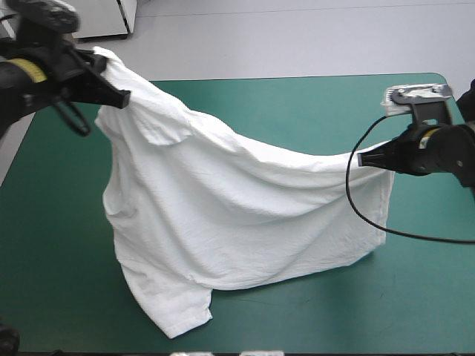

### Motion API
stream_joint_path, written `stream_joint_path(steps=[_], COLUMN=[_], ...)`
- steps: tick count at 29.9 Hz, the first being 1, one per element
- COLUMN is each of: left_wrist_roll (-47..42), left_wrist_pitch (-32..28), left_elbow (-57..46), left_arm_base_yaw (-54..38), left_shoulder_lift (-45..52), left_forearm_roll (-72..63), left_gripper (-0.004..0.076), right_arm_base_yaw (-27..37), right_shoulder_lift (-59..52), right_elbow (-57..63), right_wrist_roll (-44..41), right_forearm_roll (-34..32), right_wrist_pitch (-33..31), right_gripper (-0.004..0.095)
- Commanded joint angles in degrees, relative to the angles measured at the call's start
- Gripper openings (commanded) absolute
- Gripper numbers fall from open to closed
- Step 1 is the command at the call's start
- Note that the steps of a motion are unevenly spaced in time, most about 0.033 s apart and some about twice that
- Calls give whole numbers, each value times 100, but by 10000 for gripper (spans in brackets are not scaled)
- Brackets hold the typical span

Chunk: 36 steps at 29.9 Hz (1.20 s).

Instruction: Fold the cloth

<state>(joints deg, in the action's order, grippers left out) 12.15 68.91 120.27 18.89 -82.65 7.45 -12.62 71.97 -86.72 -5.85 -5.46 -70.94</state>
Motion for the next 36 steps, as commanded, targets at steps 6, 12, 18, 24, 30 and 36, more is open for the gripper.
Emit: stream_joint_path(steps=[6,12,18,24,30,36], left_wrist_roll=[-242,-474,-493,-455,-224,-189], left_wrist_pitch=[-1009,-1149,-1755,-2079,-1649,-969], left_elbow=[-9,142,184,184,184,174], left_arm_base_yaw=[-38,-431,-650,-650,-650,-660], left_shoulder_lift=[-1581,-2552,-2976,-3132,-3128,-2562], left_forearm_roll=[229,26,-310,-310,-364,-527], left_gripper=[-10,-10,-10,-8,183,479], right_arm_base_yaw=[132,451,623,632,870,1535], right_shoulder_lift=[1560,2813,3738,4283,4284,3913], right_elbow=[-275,-821,-1463,-1994,-2249,-2375], right_wrist_roll=[56,56,56,585,979,935], right_forearm_roll=[-132,-109,-67,306,770,1348], right_wrist_pitch=[1380,1640,1884,1792,1492,698], right_gripper=[-17,-17,-17,47,418,713])
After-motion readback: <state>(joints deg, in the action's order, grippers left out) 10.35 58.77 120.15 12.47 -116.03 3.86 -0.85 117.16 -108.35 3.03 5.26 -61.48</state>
